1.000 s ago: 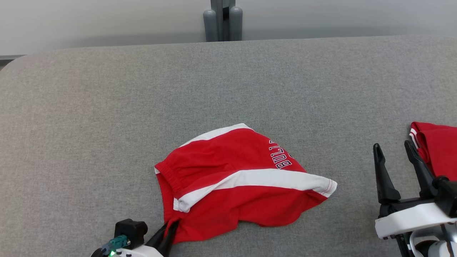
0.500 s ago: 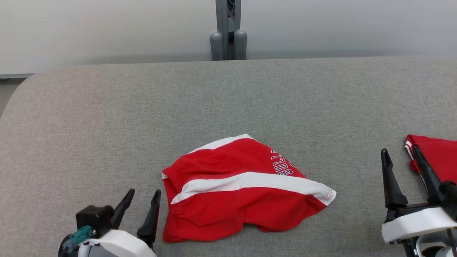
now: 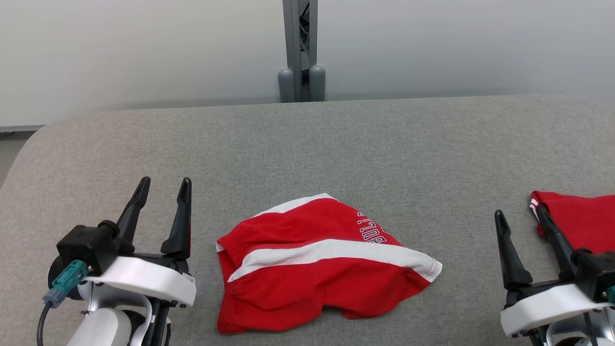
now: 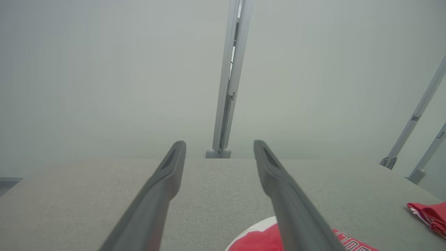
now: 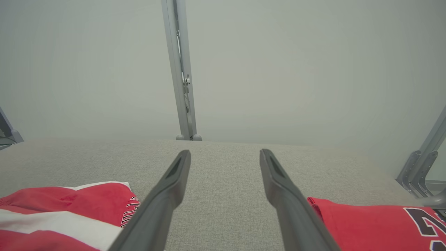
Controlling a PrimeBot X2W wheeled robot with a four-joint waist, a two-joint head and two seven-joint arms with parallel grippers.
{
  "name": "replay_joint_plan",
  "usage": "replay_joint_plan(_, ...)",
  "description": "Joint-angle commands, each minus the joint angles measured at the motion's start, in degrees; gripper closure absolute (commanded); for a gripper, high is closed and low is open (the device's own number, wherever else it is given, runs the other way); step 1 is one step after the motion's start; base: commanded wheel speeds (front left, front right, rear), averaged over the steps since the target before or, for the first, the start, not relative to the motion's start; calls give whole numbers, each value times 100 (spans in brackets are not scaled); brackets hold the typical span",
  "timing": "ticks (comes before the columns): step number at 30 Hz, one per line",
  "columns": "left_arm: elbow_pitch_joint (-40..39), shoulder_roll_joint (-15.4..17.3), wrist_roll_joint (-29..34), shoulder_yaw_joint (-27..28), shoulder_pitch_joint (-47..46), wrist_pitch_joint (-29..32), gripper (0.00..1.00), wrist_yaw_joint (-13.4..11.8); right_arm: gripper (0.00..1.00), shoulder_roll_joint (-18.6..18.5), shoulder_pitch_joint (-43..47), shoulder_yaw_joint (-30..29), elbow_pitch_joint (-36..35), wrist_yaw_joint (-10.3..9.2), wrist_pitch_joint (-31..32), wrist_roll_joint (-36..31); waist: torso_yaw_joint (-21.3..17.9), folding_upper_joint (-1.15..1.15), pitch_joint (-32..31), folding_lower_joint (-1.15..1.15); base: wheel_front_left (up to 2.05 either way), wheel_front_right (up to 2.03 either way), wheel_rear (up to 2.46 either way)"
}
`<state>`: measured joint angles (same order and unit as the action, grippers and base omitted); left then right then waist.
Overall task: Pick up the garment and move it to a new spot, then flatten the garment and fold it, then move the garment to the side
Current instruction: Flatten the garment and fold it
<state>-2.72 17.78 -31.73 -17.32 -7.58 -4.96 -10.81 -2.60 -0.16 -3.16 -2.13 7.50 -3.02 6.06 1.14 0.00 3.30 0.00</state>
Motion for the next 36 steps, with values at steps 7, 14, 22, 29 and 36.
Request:
replay_joint_plan(7,551,33,138,60,11,-410,0,-27,0,-32,216,98,120,-2,-10,49,-120,0,-218,0,0,0,0)
replay_joint_plan(14,908,25,142,160,293,-737,0,-77,0,-32,331,221,162,-2,6,117,-129,0,-306,0,0,0,0)
replay_joint_plan(22,1000,48,311,106,460,-825,0,-195,0,-33,388,293,138,-2,59,143,-83,0,-354,0,0,0,0)
replay_joint_plan(29,1004,86,380,-6,310,-747,0,-157,0,-33,341,272,114,-2,78,64,-25,0,-351,0,0,0,0)
replay_joint_plan(36,895,123,388,-353,208,-248,0,26,0,-32,348,330,175,-2,209,90,-58,0,-265,0,0,0,0)
